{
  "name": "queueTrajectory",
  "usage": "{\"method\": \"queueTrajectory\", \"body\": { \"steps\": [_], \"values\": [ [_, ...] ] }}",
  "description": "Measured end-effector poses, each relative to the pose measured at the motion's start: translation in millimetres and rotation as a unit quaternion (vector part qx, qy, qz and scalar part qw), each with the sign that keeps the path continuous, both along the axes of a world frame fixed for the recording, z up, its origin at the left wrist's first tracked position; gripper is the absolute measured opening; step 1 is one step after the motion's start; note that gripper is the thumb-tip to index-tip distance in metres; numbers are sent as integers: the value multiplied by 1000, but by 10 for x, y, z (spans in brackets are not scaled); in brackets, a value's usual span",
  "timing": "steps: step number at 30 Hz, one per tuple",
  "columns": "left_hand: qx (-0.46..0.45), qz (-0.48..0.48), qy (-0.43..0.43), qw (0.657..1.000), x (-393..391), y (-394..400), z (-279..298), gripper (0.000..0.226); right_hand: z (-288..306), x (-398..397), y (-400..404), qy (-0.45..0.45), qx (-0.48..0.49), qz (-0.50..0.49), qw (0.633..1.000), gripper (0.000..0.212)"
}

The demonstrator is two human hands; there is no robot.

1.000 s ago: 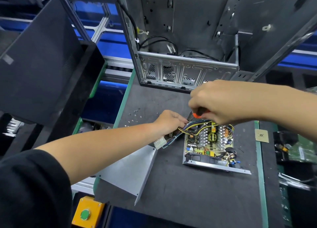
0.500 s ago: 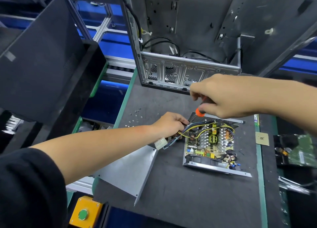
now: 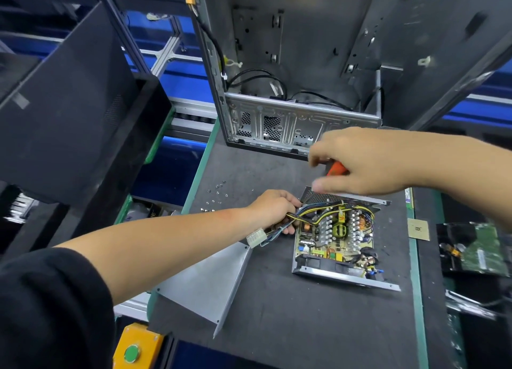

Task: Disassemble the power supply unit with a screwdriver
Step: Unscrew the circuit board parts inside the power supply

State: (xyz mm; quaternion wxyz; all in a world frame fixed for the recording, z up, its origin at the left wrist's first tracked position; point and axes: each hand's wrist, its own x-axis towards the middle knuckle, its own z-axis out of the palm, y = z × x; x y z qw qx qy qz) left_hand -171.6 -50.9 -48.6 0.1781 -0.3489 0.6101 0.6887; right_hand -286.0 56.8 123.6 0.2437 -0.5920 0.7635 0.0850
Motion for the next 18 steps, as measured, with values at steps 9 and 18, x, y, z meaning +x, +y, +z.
{"method": "queueTrajectory", "body": {
  "steps": [9,18],
  "values": [
    [18,8,-2,1000,7,21,-19,21,-39,81,-9,30,-44,26,998,17],
    [31,14,1,999,-2,33,-23,21,-12,63,-6,6,-33,43,999,20]
  ]
}}
